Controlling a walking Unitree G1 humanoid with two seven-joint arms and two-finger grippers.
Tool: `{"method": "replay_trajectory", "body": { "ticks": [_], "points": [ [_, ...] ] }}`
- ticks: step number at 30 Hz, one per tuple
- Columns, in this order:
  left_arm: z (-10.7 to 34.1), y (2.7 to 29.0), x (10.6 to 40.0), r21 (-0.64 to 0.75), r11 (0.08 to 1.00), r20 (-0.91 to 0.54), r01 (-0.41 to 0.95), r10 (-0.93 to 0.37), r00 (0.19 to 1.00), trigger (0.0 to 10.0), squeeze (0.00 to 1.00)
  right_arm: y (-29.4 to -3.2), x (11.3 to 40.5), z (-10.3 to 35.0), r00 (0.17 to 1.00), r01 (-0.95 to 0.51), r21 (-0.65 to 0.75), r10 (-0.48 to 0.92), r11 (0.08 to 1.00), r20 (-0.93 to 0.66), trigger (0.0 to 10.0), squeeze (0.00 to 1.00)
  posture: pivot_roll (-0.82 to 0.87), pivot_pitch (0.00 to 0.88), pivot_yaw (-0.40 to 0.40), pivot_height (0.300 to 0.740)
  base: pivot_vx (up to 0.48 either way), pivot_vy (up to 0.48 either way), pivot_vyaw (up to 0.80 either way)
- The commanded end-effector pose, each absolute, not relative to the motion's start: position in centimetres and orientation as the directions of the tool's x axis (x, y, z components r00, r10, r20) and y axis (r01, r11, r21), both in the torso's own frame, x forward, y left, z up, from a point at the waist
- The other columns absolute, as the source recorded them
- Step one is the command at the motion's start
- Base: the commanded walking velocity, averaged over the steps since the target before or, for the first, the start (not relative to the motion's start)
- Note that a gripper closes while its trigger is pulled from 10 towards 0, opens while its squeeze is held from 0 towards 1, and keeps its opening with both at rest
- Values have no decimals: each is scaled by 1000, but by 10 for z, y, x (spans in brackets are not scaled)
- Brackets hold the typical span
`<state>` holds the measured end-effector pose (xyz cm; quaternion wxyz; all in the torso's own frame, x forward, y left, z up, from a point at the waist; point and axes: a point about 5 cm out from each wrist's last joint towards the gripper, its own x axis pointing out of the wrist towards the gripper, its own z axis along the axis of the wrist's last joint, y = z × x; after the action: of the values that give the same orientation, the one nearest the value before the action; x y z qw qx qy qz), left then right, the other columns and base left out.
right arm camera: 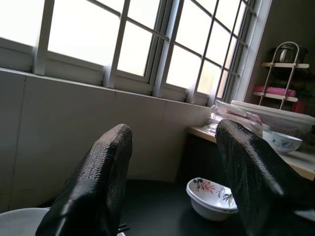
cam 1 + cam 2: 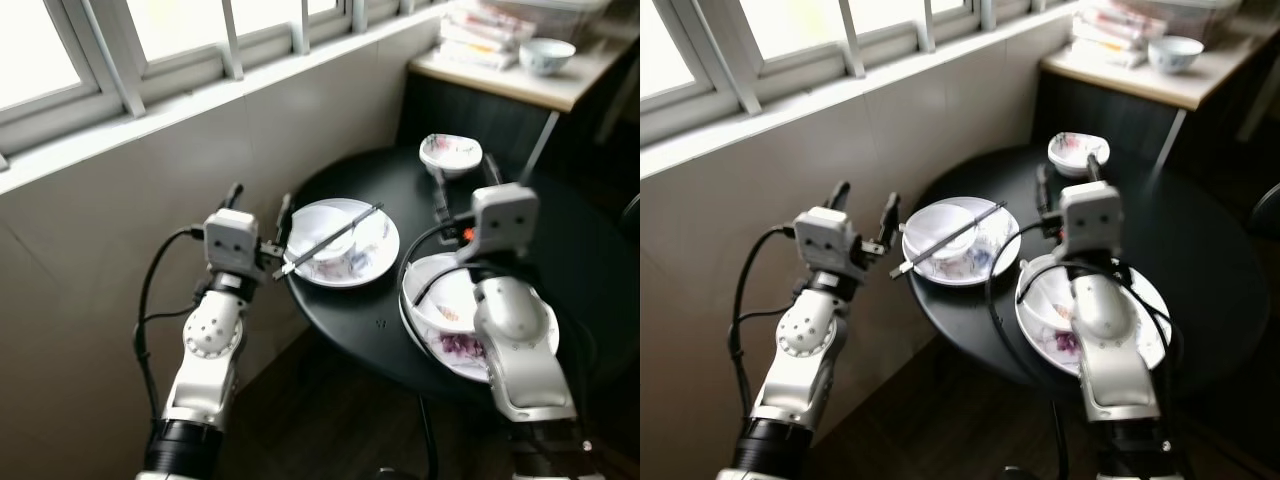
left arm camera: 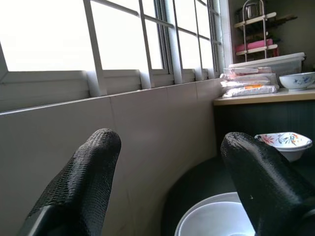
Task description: Kitchen organization
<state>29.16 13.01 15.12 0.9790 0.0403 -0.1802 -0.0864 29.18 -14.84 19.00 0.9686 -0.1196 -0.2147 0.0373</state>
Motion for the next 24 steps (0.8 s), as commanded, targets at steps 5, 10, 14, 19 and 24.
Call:
{"method": "replay_trajectory", "body": {
  "ticks": [5,10,14,19,24],
  "points": [
    [154,127,292,118,980,353,160,-192,916,10000,0,-155,294,187,922,1,-239,92,971,377,10000,0,-111,0,35,740,0,0,0],
    [153,128,292,122,979,348,161,-194,917,10000,0,-162,297,173,964,9,-328,79,945,254,10000,0,-119,1,31,740,0,0,0],
    [151,128,292,125,979,340,162,-195,920,10000,0,-170,292,151,994,-74,-352,97,933,48,10000,0,-124,3,29,740,0,0,0],
    [149,128,292,126,979,333,162,-195,923,10000,0,-167,279,142,978,-208,-306,192,929,-82,10000,0,-135,3,29,740,0,0,0],
    [148,128,292,126,978,327,163,-197,924,10000,0,-171,270,142,952,-299,-302,262,905,-157,10000,0,-147,0,33,740,0,0,0]
  ]
}}
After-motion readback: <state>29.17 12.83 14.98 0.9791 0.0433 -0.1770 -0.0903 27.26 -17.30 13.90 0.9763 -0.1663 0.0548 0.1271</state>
